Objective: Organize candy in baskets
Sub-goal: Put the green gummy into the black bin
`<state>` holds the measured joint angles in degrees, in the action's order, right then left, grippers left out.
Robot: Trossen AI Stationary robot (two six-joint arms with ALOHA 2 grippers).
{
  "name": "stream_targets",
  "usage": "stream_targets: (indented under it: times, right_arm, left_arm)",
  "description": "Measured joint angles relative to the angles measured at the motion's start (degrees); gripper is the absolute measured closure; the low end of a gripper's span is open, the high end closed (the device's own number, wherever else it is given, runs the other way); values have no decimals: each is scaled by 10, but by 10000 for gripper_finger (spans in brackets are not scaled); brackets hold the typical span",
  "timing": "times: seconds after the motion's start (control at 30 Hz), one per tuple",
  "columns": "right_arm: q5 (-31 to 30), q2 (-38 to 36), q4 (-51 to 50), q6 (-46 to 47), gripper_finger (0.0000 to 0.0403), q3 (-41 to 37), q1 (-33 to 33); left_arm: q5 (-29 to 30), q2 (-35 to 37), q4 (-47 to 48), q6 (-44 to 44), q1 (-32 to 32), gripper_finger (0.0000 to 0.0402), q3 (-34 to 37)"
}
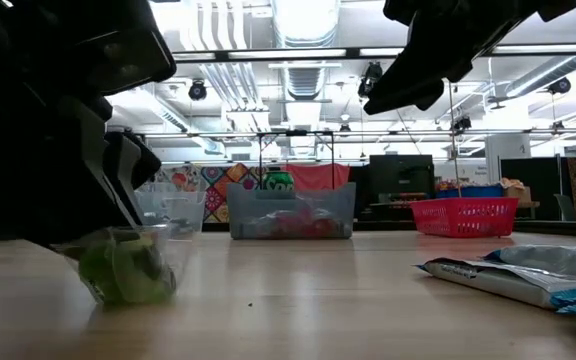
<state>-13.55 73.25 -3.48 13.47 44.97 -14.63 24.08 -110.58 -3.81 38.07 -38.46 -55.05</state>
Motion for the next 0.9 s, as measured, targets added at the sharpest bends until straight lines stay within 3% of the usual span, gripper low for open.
stream_targets:
  times: [0.17, 0.3, 0.47, 0.63, 0.9]
  right_arm:
    - [-1, 0, 10, 0, 248, -8, -4]
    - [0, 0, 57, -12, 248, -25, -7]
    - [0, 0, 198, -36, 248, -67, -7]
    - [0, 0, 323, -61, 248, -101, -7]
    - [0, 56, 436, -72, 248, -105, -7]
  left_arm:
    - [33, 31, 29, -27, -7, 398, 2]
    - [98, 70, 71, -48, -7, 399, 2]
    - [278, 105, 117, -59, 0, 401, 2]
    - [455, 111, 66, -59, 16, 401, -3]
    - [457, 94, -75, -143, 57, 402, -4]
